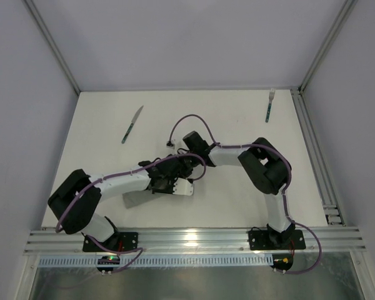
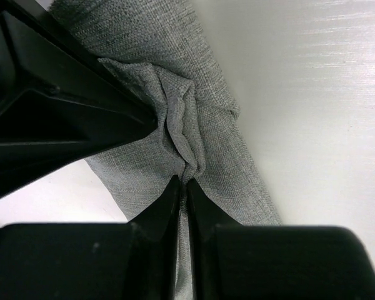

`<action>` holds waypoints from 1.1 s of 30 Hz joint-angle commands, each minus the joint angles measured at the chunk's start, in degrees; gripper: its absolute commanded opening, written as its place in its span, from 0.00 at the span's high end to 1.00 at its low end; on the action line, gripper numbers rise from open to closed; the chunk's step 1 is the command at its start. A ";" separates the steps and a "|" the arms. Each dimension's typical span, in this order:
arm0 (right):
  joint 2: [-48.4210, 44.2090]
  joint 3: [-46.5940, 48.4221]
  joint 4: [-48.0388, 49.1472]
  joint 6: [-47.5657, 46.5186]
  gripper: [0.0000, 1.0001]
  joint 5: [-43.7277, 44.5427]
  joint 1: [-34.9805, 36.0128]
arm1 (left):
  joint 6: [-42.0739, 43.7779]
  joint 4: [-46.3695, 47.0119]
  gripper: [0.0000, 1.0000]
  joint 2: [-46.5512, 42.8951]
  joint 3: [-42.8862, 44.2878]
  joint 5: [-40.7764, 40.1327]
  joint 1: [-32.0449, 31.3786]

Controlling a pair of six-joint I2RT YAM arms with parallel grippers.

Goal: Fold the napkin into a case and place the utensils inside
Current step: Smooth out the smaller rectangle-folded napkin at the center of the board.

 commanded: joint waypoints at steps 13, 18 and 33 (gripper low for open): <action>0.98 -5.16 4.44 6.28 0.94 10.75 -0.90 | -7.07 -32.10 0.53 -9.93 19.31 9.14 0.15; 0.02 -7.36 6.80 8.91 0.94 12.16 -0.99 | -11.10 -38.66 0.50 -16.18 6.51 5.74 1.47; -5.17 -15.18 13.40 17.53 0.94 18.22 -0.38 | -11.56 -16.48 0.51 -11.53 -10.85 -4.80 10.52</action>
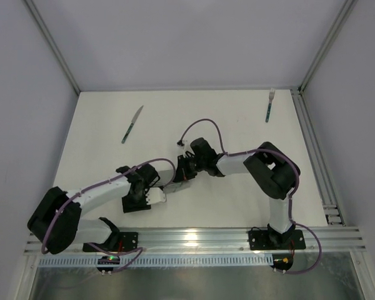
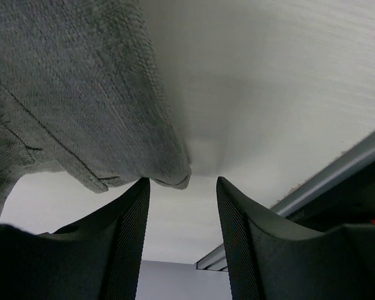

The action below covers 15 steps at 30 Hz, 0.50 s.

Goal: Fold the napkin into a case and place the utensils inside
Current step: Smooth out the smaller rectangle-folded napkin at the center of the board.

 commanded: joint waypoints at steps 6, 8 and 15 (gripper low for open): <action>-2.14 -3.85 -3.80 2.54 0.94 10.17 1.05 | 1.63 24.69 0.55 5.96 0.07 -7.92 8.74; -2.32 -3.94 -3.45 3.60 0.94 10.52 1.49 | 2.25 28.92 0.55 9.74 1.74 -8.72 11.73; -1.09 -1.66 -0.02 9.14 0.94 11.05 2.10 | 5.05 42.03 0.56 19.50 7.62 -7.23 17.89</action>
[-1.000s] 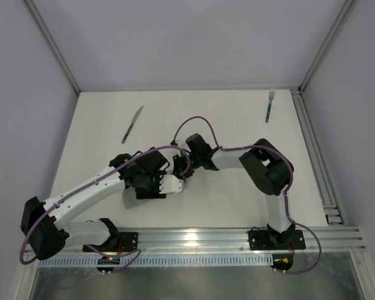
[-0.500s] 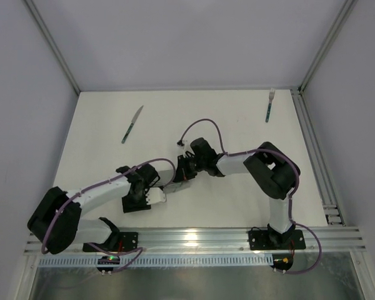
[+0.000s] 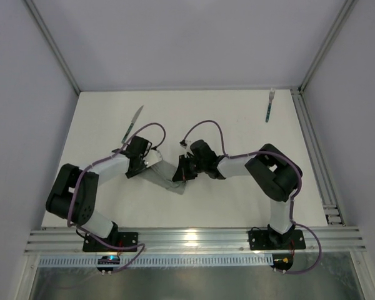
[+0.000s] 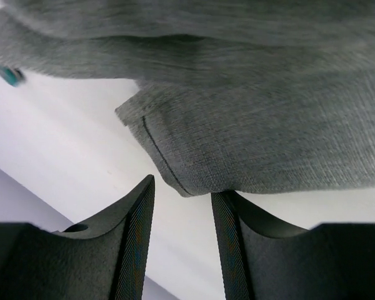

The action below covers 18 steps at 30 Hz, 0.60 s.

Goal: Fold the napkin into a case and place the utensils inside
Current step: Smooth out the smaller rectangle-folded napkin at the center of the board.

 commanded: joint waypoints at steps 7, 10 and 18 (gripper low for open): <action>4.85 4.90 1.48 6.48 0.94 4.77 1.78 | 1.15 19.40 0.56 15.30 12.71 4.25 3.32; 4.68 4.99 2.01 6.92 0.94 5.48 1.78 | -0.51 16.01 0.57 15.22 15.26 8.45 3.94; 5.11 6.49 1.39 4.99 0.94 3.37 1.70 | 6.32 -18.58 0.64 -3.56 17.81 34.29 7.98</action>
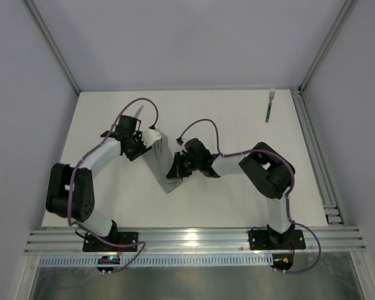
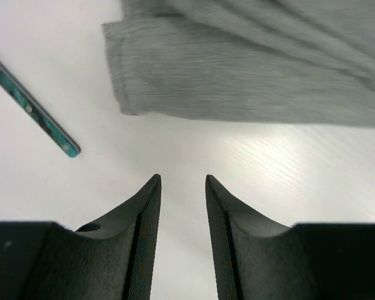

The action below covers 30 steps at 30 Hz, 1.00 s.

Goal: Fold the napkin into a case and place the utensils inside
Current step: Smooth out the smaller rectangle-folded napkin at the center of the board.

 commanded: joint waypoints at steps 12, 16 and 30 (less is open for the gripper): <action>0.81 3.17 0.41 -1.62 0.92 -3.05 -0.67 | -1.67 -9.12 0.56 -5.52 -6.27 21.39 -12.61; 0.63 2.65 0.85 -1.36 0.92 -2.62 -0.76 | -6.34 -4.44 0.59 -4.55 -5.83 21.56 -12.61; 0.02 2.29 0.86 -2.23 0.92 -1.30 -0.67 | -5.74 -7.07 0.53 -4.29 -5.40 23.41 -12.52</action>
